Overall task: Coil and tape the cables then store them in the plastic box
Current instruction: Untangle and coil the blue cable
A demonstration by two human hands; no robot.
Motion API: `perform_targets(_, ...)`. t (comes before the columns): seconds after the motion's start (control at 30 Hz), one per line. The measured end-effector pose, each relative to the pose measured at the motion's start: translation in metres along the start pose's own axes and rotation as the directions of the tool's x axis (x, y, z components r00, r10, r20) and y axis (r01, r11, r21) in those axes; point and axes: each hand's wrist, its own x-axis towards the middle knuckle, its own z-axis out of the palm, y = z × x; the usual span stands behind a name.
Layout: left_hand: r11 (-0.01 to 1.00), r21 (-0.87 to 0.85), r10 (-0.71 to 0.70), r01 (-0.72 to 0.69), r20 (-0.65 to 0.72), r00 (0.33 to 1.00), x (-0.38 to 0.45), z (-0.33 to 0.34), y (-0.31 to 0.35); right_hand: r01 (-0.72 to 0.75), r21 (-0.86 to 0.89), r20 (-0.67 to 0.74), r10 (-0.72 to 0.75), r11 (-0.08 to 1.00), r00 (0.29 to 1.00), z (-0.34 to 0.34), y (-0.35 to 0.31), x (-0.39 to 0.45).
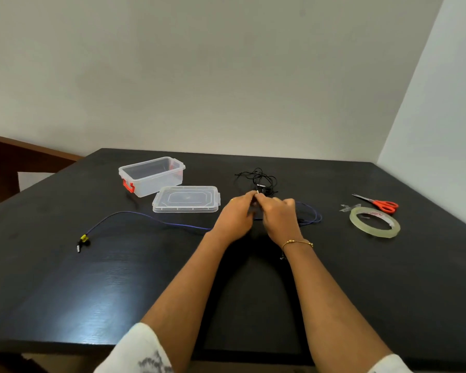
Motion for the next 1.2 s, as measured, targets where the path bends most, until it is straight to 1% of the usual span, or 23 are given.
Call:
perform_targets(0.07,1.0,-0.026,-0.006,0.003,-0.1,0.995,0.001,0.008,0.0,-0.058,0.019,0.035,0.057,0.998,0.998,-0.002,0.002,0.0)
perform_targets(0.13,0.999,0.033,0.02,-0.014,-0.195,0.981,0.004,0.011,-0.004,-0.113,0.013,0.062,0.112,0.994,0.992,-0.004,0.006,0.0)
perform_targets(0.23,0.996,0.086,0.014,0.011,-0.283,0.959,0.006,0.006,-0.015,-0.18,0.006,0.064,0.179,0.984,0.982,-0.005,0.014,0.0)
perform_targets(0.37,0.985,0.166,0.011,0.055,-0.372,0.928,0.001,0.0,-0.02,-0.227,-0.084,-0.007,0.227,0.97,0.974,-0.005,0.017,0.0)
perform_targets(0.43,0.974,0.191,-0.024,0.119,-0.441,0.897,-0.001,-0.004,-0.019,-0.283,-0.106,-0.069,0.277,0.953,0.958,-0.007,0.021,-0.002)
perform_targets(0.5,0.97,0.172,-0.062,0.172,-0.51,0.858,-0.001,-0.007,-0.022,-0.34,-0.119,-0.092,0.33,0.933,0.939,-0.011,0.027,-0.004)
perform_targets(0.57,0.949,0.199,-0.133,0.243,-0.446,0.885,-0.005,-0.009,-0.025,-0.373,-0.121,-0.141,0.356,0.92,0.924,-0.014,0.03,-0.005)
perform_targets(0.63,0.892,0.316,-0.185,0.325,-0.402,0.897,-0.005,-0.008,-0.029,-0.357,-0.109,-0.228,0.326,0.928,0.917,-0.016,0.029,-0.004)
perform_targets(0.67,0.879,0.355,-0.168,0.318,-0.395,0.903,-0.004,-0.006,-0.03,-0.331,-0.109,-0.267,0.293,0.937,0.918,-0.016,0.026,-0.002)
perform_targets(0.7,0.892,0.364,-0.112,0.267,-0.393,0.912,-0.003,-0.004,-0.029,-0.294,-0.106,-0.297,0.252,0.95,0.921,-0.016,0.023,-0.001)
perform_targets(0.73,0.923,0.343,-0.019,0.177,-0.416,0.909,0.001,-0.001,-0.027,-0.25,-0.1,-0.318,0.207,0.963,0.925,-0.015,0.02,0.002)
perform_targets(0.8,0.978,0.202,0.137,-0.051,-0.434,0.89,0.008,0.005,-0.013,-0.165,-0.076,-0.321,0.133,0.983,0.938,-0.014,0.014,0.005)
perform_targets(0.83,0.985,0.127,0.157,-0.115,-0.407,0.9,0.01,0.006,-0.001,-0.129,-0.064,-0.302,0.104,0.99,0.948,-0.013,0.011,0.006)
perform_targets(0.9,0.987,-0.081,0.103,-0.142,-0.363,0.926,0.013,0.006,0.017,-0.086,-0.06,-0.268,0.067,0.995,0.961,-0.011,0.009,0.006)
perform_targets(0.93,0.969,-0.227,0.015,-0.1,-0.35,0.937,0.016,0.006,0.022,-0.087,-0.063,-0.254,0.069,0.994,0.965,-0.01,0.01,0.006)
perform_targets(0.97,0.91,-0.41,-0.094,-0.051,-0.325,0.941,0.018,0.004,0.025,-0.099,-0.061,-0.238,0.082,0.993,0.968,-0.01,0.011,0.007)
perform_targets(1.0,0.787,-0.617,-0.205,-0.008,-0.274,0.939,0.02,0.002,0.027,-0.116,-0.051,-0.225,0.102,0.992,0.969,-0.009,0.013,0.007)
perform_targets(1.03,0.653,-0.756,-0.28,0.026,-0.209,0.937,0.022,0.001,0.027,-0.128,-0.034,-0.203,0.118,0.991,0.972,-0.009,0.014,0.007)
perform_targets(1.07,0.59,-0.805,-0.299,0.06,-0.148,0.943,0.024,0.0,0.026,-0.132,-0.013,-0.175,0.128,0.991,0.976,-0.009,0.015,0.007)
perform_targets(1.1,0.633,-0.769,-0.271,0.086,-0.116,0.956,0.025,-0.002,0.025,-0.131,0.012,-0.138,0.131,0.991,0.982,-0.009,0.016,0.008)
perform_targets(1.13,0.77,-0.632,-0.205,0.082,-0.124,0.971,0.024,-0.002,0.021,-0.127,0.05,-0.085,0.131,0.991,0.988,-0.009,0.016,0.008)
perform_targets(1.17,0.909,-0.414,-0.115,0.037,-0.165,0.979,0.025,0.001,0.016,-0.126,0.105,-0.032,0.13,0.986,0.991,-0.011,0.015,0.008)
perform_targets(1.2,0.975,-0.22,-0.043,-0.002,-0.203,0.978,0.025,0.003,0.012,-0.129,0.167,0.004,0.13,0.978,0.992,-0.012,0.015,0.009)
